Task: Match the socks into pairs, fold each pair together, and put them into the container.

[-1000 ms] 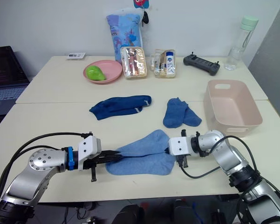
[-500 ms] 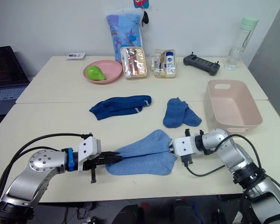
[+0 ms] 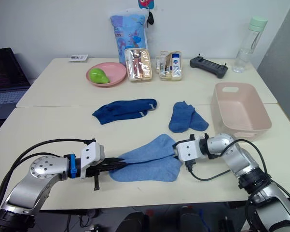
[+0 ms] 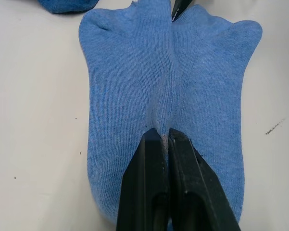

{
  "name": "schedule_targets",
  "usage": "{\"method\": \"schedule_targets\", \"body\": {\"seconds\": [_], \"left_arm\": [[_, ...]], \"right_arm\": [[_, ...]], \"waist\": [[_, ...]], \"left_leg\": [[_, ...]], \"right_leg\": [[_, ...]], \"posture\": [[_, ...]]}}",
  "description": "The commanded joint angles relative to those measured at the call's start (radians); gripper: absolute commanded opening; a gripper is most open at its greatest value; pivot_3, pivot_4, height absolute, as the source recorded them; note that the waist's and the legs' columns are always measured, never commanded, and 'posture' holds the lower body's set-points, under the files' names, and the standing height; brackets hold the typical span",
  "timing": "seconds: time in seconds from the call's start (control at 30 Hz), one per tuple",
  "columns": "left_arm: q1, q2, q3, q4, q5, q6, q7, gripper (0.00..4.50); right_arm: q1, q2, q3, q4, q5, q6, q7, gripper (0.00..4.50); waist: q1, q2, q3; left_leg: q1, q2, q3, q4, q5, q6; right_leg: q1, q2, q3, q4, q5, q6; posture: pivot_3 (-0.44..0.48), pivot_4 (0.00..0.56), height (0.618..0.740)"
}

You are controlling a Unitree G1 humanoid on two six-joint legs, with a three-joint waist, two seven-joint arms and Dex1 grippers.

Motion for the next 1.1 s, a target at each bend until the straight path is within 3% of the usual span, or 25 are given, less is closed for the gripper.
{"method": "schedule_targets", "body": {"seconds": [0.03, 0.07, 0.17, 0.3, 0.6, 1.1], "left_arm": [[-0.005, 0.005, 0.034, -0.016, -0.015, -0.021, -0.003, 0.0], [-0.004, 0.005, 0.035, -0.015, -0.014, -0.022, -0.003, 0.0], [0.001, 0.007, 0.037, -0.016, -0.014, -0.025, -0.003, 0.0], [0.002, 0.006, 0.036, -0.013, -0.011, -0.031, 0.0, 0.0], [-0.016, -0.003, 0.032, 0.003, -0.01, -0.049, 0.002, 0.0], [-0.049, -0.012, 0.046, -0.01, -0.054, 0.004, -0.005, 0.0]], "right_arm": [[-0.021, 0.021, -0.013, 0.016, 0.001, -0.03, -0.025, 1.95], [-0.024, 0.026, -0.019, 0.017, 0.016, -0.023, -0.02, 1.95], [-0.027, 0.028, -0.027, 0.016, 0.045, -0.016, 0.001, 1.38], [-0.025, 0.026, -0.037, 0.003, 0.075, 0.014, 0.022, 0.01], [-0.07, 0.015, -0.057, -0.002, 0.088, 0.038, 0.032, 0.01], [-0.046, -0.016, -0.054, -0.209, 0.181, 0.353, 0.15, 0.01]], "waist": [[-0.001, 0.0, 0.0], [-0.001, 0.0, 0.0], [-0.001, 0.0, 0.0], [0.0, 0.0, 0.0], [0.0, 0.0, 0.0], [0.0, 0.0, 0.0]], "left_leg": [[0.0, 0.0, 0.0, 0.0, 0.0, 0.0], [0.0, 0.0, 0.0, 0.0, 0.0, 0.0], [0.0, 0.0, 0.0, 0.0, 0.0, 0.0], [0.0, 0.0, 0.0, 0.0, 0.0, 0.0], [0.0, 0.0, 0.0, 0.0, 0.0, 0.0], [0.0, 0.0, -0.001, 0.0, 0.0, 0.0]], "right_leg": [[0.0, 0.0, 0.0, 0.0, 0.0, 0.0], [0.0, 0.0, 0.0, 0.0, 0.0, 0.0], [0.0, 0.0, 0.0, 0.0, 0.0, 0.0], [0.0, 0.0, 0.0, 0.0, 0.0, 0.0], [0.0, 0.0, 0.0, 0.0, 0.0, 0.0], [0.0, 0.0, 0.0, 0.0, 0.0, 0.0]], "posture": [[0.0, 0.15, 0.74], [0.0, 0.15, 0.74], [0.0, 0.15, 0.74], [0.0, 0.15, 0.74], [0.0, 0.15, 0.74], [0.0, 0.15, 0.74]]}}
